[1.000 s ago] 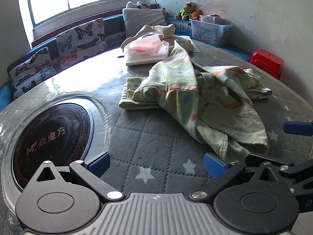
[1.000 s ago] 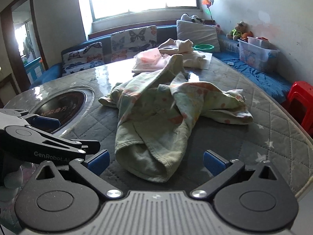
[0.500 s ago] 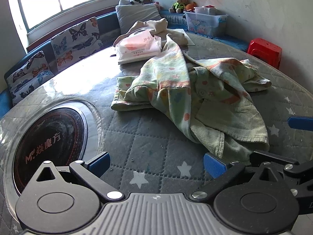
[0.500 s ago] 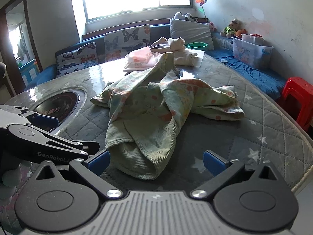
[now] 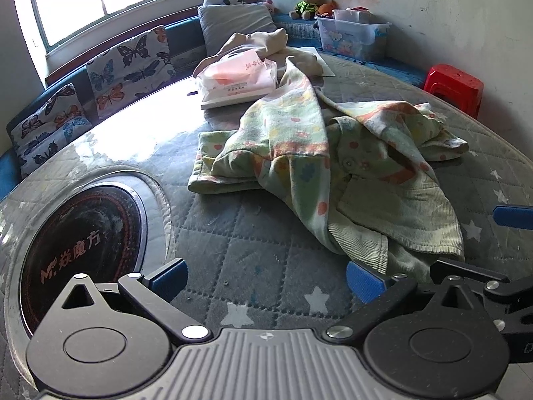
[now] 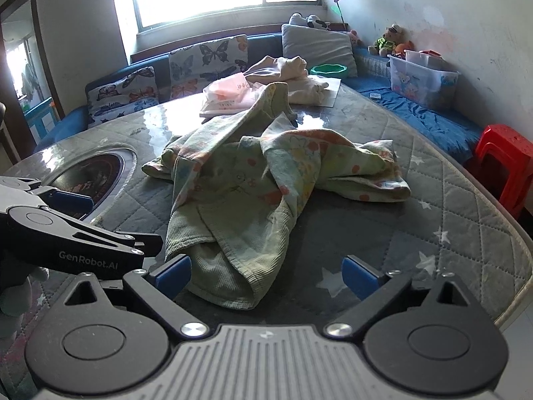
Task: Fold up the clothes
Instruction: 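Move both grippers toward the crumpled green patterned shirt, then grasp the shirt edge with the left gripper while the right gripper grasps another edge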
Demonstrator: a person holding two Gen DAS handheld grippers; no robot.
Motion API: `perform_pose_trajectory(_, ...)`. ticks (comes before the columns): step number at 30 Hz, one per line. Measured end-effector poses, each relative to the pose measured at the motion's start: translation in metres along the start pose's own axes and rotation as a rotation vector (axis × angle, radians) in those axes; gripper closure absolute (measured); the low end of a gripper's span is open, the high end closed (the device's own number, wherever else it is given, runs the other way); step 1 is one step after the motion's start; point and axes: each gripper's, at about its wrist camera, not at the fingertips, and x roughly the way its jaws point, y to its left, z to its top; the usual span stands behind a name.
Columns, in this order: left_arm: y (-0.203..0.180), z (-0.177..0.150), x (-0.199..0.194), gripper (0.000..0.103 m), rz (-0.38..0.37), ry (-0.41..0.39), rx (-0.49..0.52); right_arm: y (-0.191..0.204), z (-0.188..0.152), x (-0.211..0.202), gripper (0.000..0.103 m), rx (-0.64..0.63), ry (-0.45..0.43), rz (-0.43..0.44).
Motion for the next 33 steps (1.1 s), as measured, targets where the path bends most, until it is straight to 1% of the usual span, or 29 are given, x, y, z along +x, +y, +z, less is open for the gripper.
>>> perform_pose_trajectory(11,0.000,0.003,0.004,0.000,0.005,0.014,-0.001,0.002,0.001,0.007,0.004,-0.013,0.031,-0.007)
perform_pose_trajectory(22,0.003,0.015,0.007,0.000,0.016,0.008,-0.005,0.002,0.005,0.010,0.005,-0.016,0.025,0.014)
perform_pose_trajectory(33,0.000,0.033,0.012,0.000,0.024,-0.013,0.016,-0.003,0.013,0.016,0.012,-0.010,0.019,0.010)
